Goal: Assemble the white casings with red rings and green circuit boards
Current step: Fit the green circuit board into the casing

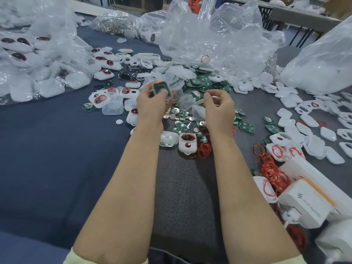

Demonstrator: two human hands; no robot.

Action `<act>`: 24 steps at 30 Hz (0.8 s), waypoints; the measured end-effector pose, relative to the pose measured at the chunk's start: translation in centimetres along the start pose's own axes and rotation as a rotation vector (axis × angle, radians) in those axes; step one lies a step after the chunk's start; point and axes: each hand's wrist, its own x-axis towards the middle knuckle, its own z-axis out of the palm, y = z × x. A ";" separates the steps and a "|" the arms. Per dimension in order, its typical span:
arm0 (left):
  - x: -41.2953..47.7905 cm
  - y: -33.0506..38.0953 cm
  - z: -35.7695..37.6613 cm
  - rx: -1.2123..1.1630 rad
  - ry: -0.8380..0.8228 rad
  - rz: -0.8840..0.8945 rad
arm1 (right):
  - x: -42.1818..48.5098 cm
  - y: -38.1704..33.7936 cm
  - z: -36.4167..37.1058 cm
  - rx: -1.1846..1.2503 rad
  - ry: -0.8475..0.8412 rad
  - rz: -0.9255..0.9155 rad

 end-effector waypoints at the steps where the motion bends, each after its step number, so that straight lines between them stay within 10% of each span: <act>1: 0.2 0.4 -0.3 -0.068 0.064 0.021 | 0.0 -0.1 0.0 -0.025 0.003 -0.013; 24: 2.2 5.8 -7.3 -0.251 0.344 0.222 | -2.1 -4.2 9.8 -0.510 -0.595 -0.100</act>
